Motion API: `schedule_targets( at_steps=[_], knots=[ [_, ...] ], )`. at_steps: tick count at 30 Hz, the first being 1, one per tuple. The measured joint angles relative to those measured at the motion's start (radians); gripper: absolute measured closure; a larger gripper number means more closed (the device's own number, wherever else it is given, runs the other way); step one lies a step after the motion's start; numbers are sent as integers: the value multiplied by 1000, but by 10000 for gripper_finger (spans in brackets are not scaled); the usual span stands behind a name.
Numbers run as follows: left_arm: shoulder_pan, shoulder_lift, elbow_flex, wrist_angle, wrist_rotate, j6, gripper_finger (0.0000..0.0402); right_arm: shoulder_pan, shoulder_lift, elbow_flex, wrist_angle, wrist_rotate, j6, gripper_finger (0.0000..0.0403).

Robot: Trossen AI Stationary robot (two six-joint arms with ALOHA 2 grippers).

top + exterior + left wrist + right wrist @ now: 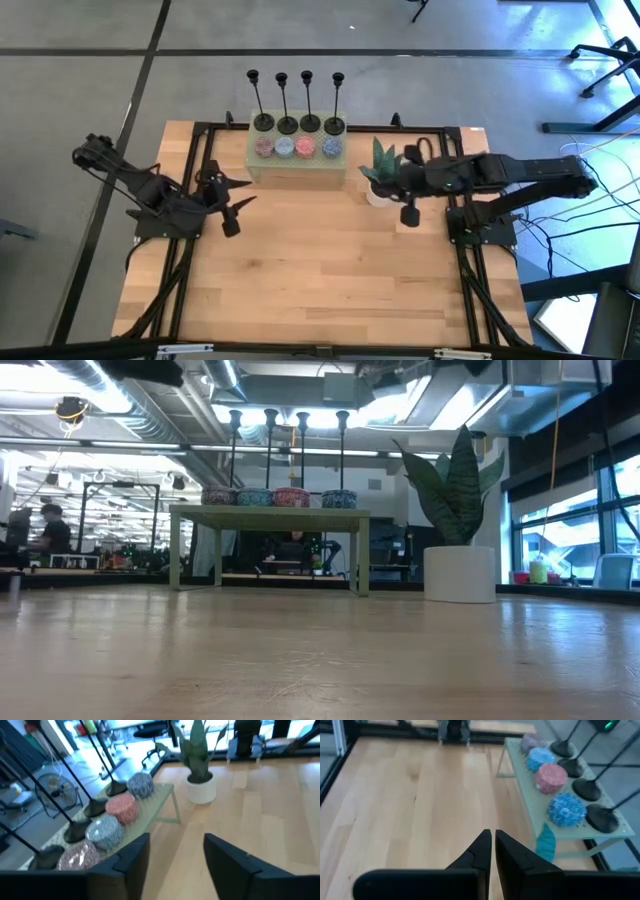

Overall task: Pick & Place candle stick holders
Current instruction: Return to Home Position

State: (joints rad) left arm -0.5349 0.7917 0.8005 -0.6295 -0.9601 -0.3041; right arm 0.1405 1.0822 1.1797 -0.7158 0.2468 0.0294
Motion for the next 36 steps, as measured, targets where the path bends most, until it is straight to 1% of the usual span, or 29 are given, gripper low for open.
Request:
schedule_targets(
  at_steps=[4,9,12,15,18,23,27,29,31,33,36],
  knots=[
    [-2,-53,0,35,-8,81,262,15,-119,-114,69,38,15,376],
    [-1,-143,-15,35,5,107,297,26,-254,-267,167,33,10,376],
    [-1,-199,-79,48,46,123,312,27,-319,-376,221,33,3,375],
    [-1,-244,-161,126,71,167,322,27,-375,-490,299,32,-49,375],
    [-1,-288,-225,212,94,240,330,26,-423,-576,354,-18,-126,375],
    [-1,-376,-297,277,131,378,338,25,-509,-607,387,-72,-156,375],
    [-1,-476,-370,332,172,425,339,25,-584,-630,387,-139,-151,375],
    [-1,-534,-414,363,192,441,339,25,-619,-651,386,-156,-153,375],
    [-1,-589,-459,420,199,472,339,25,-649,-671,387,-155,-152,375],
    [0,-643,-509,509,219,534,339,25,-673,-695,405,-155,-153,375],
    [1,-708,-582,660,308,664,339,25,-706,-735,432,-168,-157,375]
  ],
)
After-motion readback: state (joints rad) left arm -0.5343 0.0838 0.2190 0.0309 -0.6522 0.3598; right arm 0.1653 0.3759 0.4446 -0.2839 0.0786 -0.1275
